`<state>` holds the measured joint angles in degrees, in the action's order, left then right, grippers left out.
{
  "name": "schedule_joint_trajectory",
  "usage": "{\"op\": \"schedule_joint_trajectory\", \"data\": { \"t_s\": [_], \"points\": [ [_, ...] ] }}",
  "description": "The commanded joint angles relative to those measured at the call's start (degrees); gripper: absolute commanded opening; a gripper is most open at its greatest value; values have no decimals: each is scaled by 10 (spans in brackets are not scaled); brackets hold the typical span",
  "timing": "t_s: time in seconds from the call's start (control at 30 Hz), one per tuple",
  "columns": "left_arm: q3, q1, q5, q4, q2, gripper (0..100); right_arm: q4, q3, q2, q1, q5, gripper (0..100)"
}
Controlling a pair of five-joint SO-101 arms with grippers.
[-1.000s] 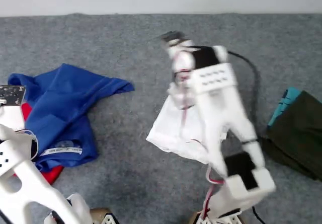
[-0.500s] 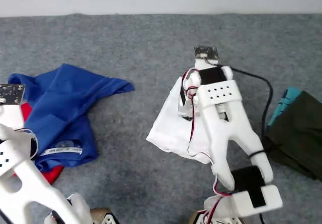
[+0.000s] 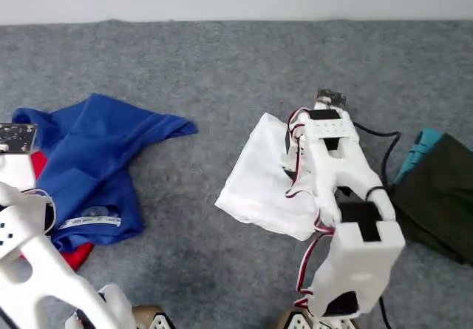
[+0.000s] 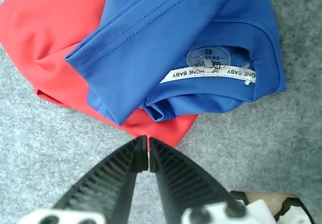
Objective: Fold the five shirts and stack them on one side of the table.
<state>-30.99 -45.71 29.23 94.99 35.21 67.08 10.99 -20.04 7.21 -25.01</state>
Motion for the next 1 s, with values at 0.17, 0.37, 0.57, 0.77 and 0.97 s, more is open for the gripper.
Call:
{"op": "schedule_joint_trajectory", "data": {
  "t_s": [0.17,0.37,0.57,0.77,0.97],
  "points": [
    [2,3,0,-6,14,16,-1,-24,-58,-8,-1,146],
    [2,3,0,-6,14,16,13,-29,-55,-9,43,23],
    [2,3,0,-6,14,16,95,-37,27,-13,127,9],
    [2,3,0,-6,14,16,163,-39,189,-30,193,9],
    [2,3,0,-6,11,16,216,-40,361,-38,243,9]
  ]
}}
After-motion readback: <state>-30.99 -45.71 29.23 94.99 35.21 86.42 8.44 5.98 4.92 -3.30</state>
